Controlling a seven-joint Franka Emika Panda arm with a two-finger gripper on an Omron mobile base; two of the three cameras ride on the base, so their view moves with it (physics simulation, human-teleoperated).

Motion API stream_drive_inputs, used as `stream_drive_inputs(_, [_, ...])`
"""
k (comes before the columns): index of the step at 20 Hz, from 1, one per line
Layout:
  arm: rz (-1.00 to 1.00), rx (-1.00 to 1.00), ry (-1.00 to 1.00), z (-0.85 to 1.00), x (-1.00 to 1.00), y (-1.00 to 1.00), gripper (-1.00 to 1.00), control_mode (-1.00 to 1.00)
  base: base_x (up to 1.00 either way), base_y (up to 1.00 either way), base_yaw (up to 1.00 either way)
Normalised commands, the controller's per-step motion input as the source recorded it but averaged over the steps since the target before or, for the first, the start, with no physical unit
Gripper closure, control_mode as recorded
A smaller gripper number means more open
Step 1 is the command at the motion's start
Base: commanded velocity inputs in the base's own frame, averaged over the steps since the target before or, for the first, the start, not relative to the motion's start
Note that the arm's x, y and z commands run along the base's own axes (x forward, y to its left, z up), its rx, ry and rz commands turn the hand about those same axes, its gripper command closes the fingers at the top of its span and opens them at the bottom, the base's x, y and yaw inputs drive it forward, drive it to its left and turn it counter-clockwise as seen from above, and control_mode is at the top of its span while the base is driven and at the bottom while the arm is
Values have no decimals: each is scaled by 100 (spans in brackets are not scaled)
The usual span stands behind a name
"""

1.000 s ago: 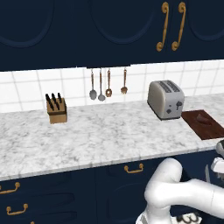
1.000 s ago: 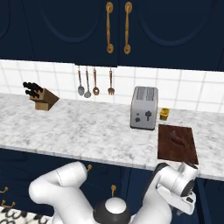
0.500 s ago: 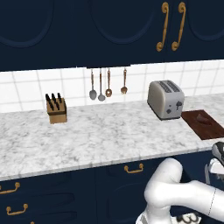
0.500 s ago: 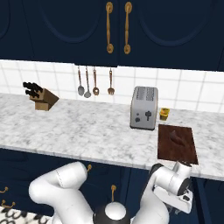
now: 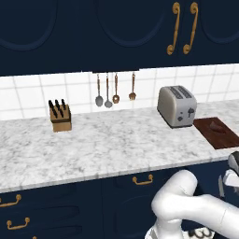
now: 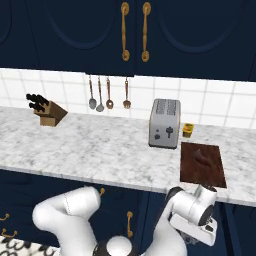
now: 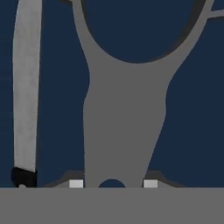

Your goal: Place the appropriate cutting tool for cutting the potato skin on the cutting board.

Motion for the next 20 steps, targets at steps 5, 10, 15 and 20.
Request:
stream_drive_inputs(5, [0,-3,-14,83,-99,10,100,-100,0,0,0])
stream_drive_inputs(10, [-1,-14,-22,100,-32,4,100,-100,0,0,0])
stream_drive_inputs(15, [-5,-17,-15,100,4,0,100,-100,0,0,0])
stream_drive_inputs(20, [-8,-7,-2,87,49,-4,100,-100,0,0,0])
